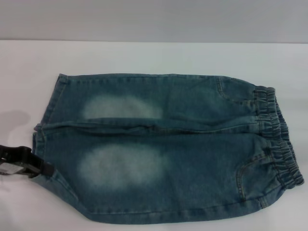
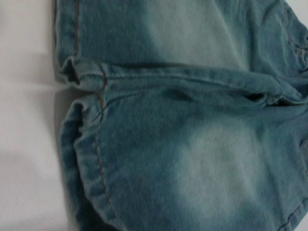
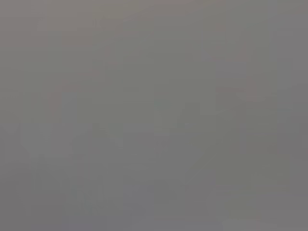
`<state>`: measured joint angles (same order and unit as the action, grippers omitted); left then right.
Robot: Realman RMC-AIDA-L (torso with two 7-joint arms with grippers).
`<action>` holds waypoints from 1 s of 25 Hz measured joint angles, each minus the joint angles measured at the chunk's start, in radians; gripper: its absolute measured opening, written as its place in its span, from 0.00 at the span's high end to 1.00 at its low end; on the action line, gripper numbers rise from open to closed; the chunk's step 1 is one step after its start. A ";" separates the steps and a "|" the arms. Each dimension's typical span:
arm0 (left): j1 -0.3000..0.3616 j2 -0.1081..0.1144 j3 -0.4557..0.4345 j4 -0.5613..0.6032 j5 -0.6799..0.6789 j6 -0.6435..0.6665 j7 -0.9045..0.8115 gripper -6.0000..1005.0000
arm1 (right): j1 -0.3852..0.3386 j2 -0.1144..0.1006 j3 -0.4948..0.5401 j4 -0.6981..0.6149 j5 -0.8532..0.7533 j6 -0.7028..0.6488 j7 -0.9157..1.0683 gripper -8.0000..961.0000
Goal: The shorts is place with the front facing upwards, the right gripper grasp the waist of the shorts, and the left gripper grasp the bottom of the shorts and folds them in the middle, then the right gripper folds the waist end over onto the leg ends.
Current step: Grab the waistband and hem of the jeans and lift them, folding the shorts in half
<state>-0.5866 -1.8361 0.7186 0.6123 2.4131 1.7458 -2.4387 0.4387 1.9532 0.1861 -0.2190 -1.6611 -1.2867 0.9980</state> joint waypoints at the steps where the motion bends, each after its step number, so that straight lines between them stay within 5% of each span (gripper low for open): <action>1: -0.002 0.001 -0.001 0.001 0.000 -0.003 0.000 0.95 | 0.004 -0.013 -0.046 -0.042 -0.039 -0.013 0.085 0.25; 10: -0.018 0.009 -0.054 0.013 -0.002 -0.019 -0.001 0.95 | 0.025 -0.110 -0.459 -0.452 -0.309 -0.305 0.698 0.25; 14: -0.022 0.011 -0.077 0.019 -0.002 -0.019 -0.002 0.95 | 0.070 -0.156 -0.516 -0.550 -0.467 -0.449 0.784 0.25; 20: -0.022 0.012 -0.102 0.024 -0.003 -0.025 0.004 0.95 | 0.145 -0.176 -0.596 -0.612 -0.701 -0.594 0.762 0.26; 25: -0.023 0.012 -0.104 0.024 -0.003 -0.030 0.006 0.95 | 0.175 -0.164 -0.784 -0.630 -0.785 -0.626 0.751 0.27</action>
<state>-0.6100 -1.8239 0.6150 0.6358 2.4098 1.7157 -2.4329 0.6133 1.7896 -0.5981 -0.8495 -2.4462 -1.9125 1.7486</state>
